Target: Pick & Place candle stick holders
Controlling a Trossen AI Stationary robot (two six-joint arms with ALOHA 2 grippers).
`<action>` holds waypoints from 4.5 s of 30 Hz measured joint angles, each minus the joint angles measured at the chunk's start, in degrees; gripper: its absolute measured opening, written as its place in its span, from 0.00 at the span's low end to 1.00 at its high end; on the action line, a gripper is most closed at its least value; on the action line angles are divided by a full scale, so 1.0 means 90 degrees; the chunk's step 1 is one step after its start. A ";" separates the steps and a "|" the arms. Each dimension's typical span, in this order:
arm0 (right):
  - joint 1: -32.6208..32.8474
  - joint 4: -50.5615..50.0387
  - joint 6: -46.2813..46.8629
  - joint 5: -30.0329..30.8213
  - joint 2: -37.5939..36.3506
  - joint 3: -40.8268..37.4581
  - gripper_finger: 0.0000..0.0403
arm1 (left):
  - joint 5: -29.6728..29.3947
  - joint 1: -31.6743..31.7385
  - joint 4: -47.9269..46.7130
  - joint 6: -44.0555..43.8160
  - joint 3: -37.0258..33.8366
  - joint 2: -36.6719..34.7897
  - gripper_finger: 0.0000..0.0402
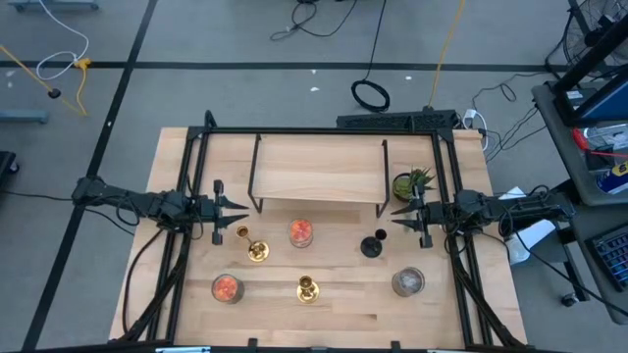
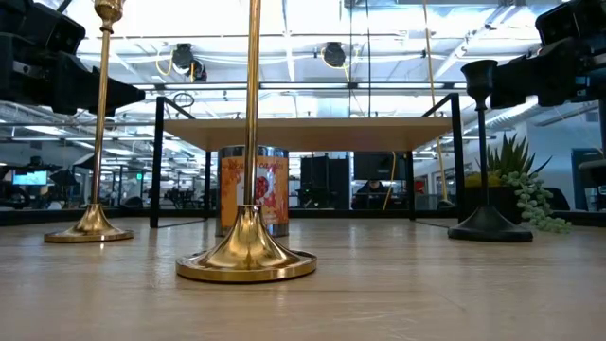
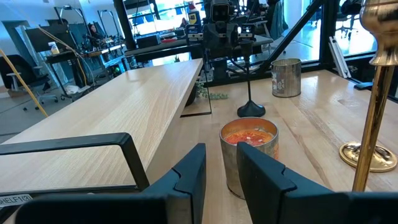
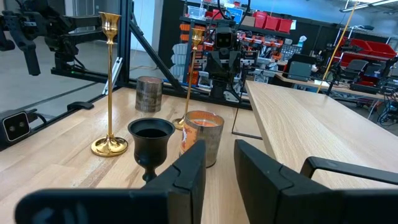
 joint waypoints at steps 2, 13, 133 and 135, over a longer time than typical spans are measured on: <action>0.0000 0.0002 0.0002 -0.0001 0.0000 -0.0002 0.19 | 0.0000 0.0000 -0.0002 0.0000 0.0000 0.0000 0.24; 0.0000 0.0002 -0.0001 -0.0001 -0.0002 0.0000 0.19 | 0.0001 -0.0001 0.0000 0.0000 0.0000 -0.0001 0.24; 0.0046 0.4499 0.1507 -0.0357 0.2923 -0.0002 0.43 | 0.0668 -0.1311 -0.4893 -0.3244 0.4456 0.2890 0.45; 0.0114 0.4587 0.1507 -0.0355 0.2937 -0.0002 0.42 | 0.0820 -0.1506 -0.5091 -0.3710 0.4456 0.3061 0.45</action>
